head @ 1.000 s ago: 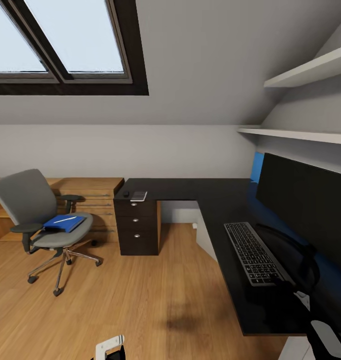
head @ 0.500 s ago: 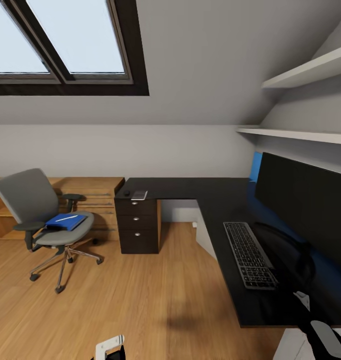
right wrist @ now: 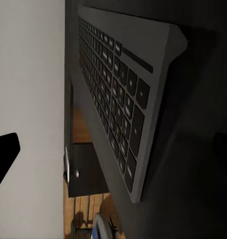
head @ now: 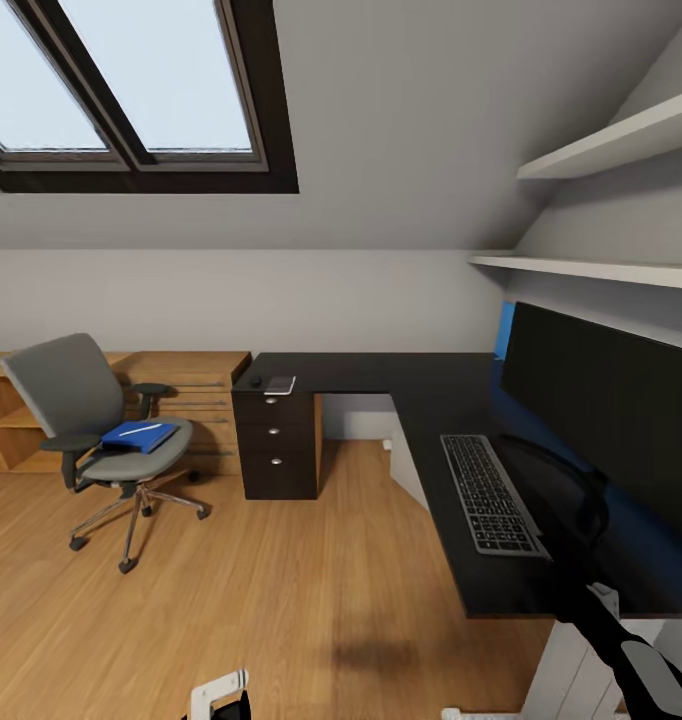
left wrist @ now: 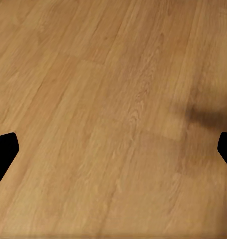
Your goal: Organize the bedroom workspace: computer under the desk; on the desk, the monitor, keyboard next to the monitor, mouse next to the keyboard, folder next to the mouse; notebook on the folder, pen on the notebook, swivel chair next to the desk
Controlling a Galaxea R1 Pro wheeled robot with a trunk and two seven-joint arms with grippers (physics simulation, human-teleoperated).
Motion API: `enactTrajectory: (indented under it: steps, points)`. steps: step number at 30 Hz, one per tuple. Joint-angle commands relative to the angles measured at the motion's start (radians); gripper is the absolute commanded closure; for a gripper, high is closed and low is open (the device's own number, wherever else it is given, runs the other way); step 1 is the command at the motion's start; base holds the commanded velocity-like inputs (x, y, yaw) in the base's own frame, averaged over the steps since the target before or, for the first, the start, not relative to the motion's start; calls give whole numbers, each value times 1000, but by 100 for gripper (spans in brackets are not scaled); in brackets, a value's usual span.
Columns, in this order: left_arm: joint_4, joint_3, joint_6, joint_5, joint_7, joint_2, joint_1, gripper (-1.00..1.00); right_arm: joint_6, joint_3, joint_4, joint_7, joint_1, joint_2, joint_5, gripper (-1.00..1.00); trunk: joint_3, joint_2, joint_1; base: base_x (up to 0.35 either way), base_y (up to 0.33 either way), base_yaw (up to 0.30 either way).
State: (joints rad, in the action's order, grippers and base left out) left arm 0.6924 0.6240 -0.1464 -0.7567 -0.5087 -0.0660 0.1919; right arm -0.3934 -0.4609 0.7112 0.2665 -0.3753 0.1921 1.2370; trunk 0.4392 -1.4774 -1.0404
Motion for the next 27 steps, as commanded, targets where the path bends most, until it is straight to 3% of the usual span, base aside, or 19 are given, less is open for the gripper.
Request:
enactTrajectory:
  steps: [1,19,27]
  points:
    - [1,8,-7,-10,-7,-1,1,-100,-6,-3,-1,-1,-1,0,-2,-100,1,-1,0,-10,-2,0]
    - [0,7,-6,-13,-5,-2,1,-100,1,0,0,-1,-1,-3,-14,-100,1,-1,0,-212,-142,0]
    - [-5,5,-5,-16,-5,-3,1,-100,4,2,2,-1,-1,-8,-80,-100,1,-1,0,-185,-219,0]
